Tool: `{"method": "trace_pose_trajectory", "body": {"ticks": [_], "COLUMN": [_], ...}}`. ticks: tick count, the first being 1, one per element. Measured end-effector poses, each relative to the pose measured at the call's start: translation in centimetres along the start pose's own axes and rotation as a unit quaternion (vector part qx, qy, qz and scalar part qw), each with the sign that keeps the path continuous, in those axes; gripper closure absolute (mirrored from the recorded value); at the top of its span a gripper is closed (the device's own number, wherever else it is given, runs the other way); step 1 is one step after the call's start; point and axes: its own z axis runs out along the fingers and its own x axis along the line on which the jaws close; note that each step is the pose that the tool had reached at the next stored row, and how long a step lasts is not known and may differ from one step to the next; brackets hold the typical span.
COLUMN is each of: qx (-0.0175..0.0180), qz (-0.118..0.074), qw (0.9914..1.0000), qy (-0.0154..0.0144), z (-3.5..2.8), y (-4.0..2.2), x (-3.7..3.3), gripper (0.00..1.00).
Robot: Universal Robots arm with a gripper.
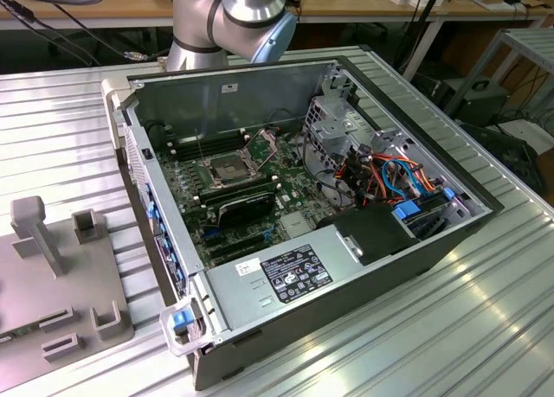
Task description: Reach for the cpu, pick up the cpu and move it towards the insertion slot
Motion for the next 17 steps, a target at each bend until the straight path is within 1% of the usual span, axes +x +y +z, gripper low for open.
{"method": "trace_pose_trajectory", "body": {"ticks": [5,6,7,8,9,10,11,12,13,15,16,17], "qx": [0.0,0.0,0.0,0.0,0.0,0.0,0.0,0.0,0.0,0.0,0.0001,-0.0001], "qz": [0.0,0.0,0.0,0.0,0.0,0.0,0.0,0.0,0.0,0.0,-0.003,-0.021], "qw": [1.0,1.0,1.0,1.0,1.0,1.0,1.0,1.0,1.0,1.0,1.0,0.99977], "qy": [0.0,0.0,0.0,0.0,0.0,0.0,0.0,0.0,0.0,0.0,0.0001,0.0011], "z": [0.0,0.0,0.0,0.0,0.0,0.0,0.0,0.0,0.0,0.0,0.1,0.33], "y": [0.0,0.0,0.0,0.0,0.0,0.0,0.0,0.0,0.0,0.0,0.02,0.02], "x": [0.02,0.02,0.03,0.03,0.04,0.04,0.04,0.05,0.05,0.06,0.08,0.08], "gripper": [0.89,0.89,0.83,0.83,0.76,0.76,0.71,0.64,0.52,0.4,0.4,0.34]}}
